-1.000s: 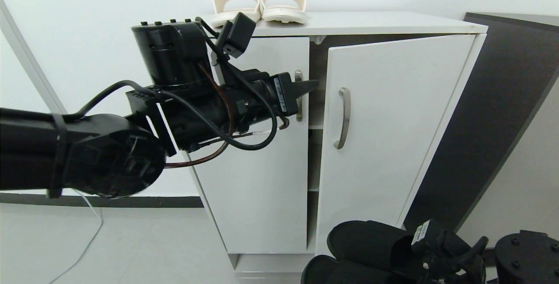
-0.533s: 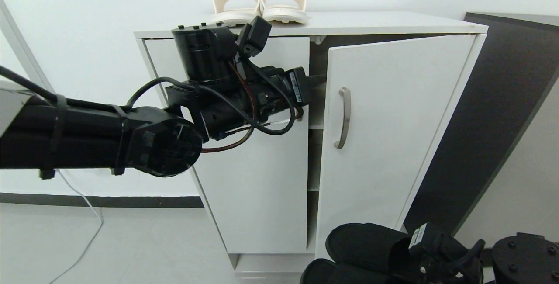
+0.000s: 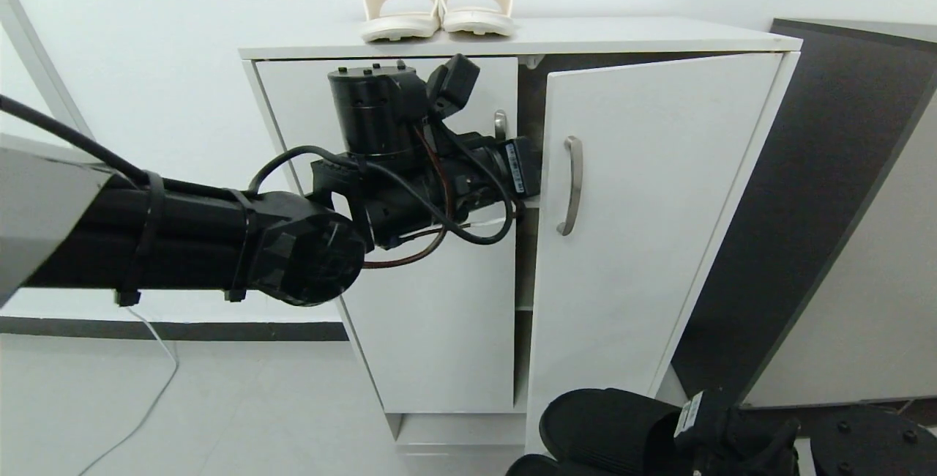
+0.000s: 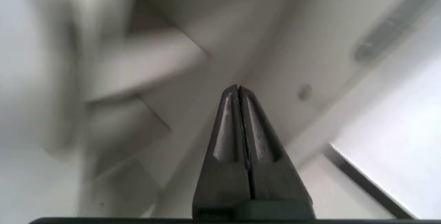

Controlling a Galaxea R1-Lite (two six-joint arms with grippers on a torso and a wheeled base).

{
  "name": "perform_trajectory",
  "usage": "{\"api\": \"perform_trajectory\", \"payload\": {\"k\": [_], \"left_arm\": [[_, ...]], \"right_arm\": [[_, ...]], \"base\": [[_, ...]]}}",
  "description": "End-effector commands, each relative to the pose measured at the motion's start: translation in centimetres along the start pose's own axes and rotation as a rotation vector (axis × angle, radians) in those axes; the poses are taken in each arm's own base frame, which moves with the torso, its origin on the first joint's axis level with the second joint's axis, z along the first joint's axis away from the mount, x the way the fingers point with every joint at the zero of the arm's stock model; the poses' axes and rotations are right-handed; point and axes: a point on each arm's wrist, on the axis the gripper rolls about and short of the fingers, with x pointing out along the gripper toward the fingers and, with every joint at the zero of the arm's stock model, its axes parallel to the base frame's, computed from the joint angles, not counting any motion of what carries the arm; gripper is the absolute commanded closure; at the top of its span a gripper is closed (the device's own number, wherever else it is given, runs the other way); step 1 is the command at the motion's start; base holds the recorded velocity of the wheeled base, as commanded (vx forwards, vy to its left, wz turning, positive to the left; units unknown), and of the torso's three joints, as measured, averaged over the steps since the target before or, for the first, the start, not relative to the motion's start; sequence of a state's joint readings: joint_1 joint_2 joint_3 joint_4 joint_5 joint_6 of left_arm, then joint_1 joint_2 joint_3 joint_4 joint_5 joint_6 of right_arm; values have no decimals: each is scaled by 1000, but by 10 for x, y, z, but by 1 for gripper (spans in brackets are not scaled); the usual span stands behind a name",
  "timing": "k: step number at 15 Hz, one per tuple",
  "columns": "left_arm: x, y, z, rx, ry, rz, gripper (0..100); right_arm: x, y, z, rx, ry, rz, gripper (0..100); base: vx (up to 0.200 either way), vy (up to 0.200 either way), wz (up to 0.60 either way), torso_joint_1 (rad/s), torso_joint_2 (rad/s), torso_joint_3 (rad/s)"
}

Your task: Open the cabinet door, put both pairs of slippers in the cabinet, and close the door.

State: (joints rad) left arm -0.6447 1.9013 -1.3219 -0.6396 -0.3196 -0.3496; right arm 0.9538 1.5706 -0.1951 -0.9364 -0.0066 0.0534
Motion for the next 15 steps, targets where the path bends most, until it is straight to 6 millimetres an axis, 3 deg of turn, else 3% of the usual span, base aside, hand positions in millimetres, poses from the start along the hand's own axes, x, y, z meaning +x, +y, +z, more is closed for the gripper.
{"api": "perform_trajectory", "payload": {"k": [1, 4, 7, 9, 12, 13, 14, 15], "left_arm": [[0, -21, -9, 5, 18, -58, 100], [8, -55, -25, 31, 42, -154, 100], [6, -48, -19, 38, 15, -141, 100], [-12, -31, 1, 51, -56, -49, 100], [-80, -29, 30, 69, -159, 149, 100], [-80, -29, 30, 69, -159, 149, 100], [-148, -36, 32, 144, -153, 361, 100], [-175, -39, 28, 183, -123, 493, 100]], "right_arm": [[-2, 7, -5, -15, 17, 33, 100], [-11, 18, -10, -40, 22, 106, 100], [-6, 16, -4, -26, 3, 93, 100], [10, 2, 7, 37, -14, 9, 100], [45, -18, 24, 187, -60, -257, 100], [45, -18, 24, 187, -60, -257, 100], [64, -33, 33, 213, -90, -415, 100], [68, -39, 34, 222, -95, -461, 100]], "base": [[-200, 0, 0, -7, 2, 2], [-200, 0, 0, 1, 5, 2], [-200, 0, 0, -4, -1, 5], [0, 0, 0, 0, 0, 0], [0, 0, 0, 0, 0, 0], [0, 0, 0, 0, 0, 0], [0, 0, 0, 0, 0, 0], [0, 0, 0, 0, 0, 0]]}}
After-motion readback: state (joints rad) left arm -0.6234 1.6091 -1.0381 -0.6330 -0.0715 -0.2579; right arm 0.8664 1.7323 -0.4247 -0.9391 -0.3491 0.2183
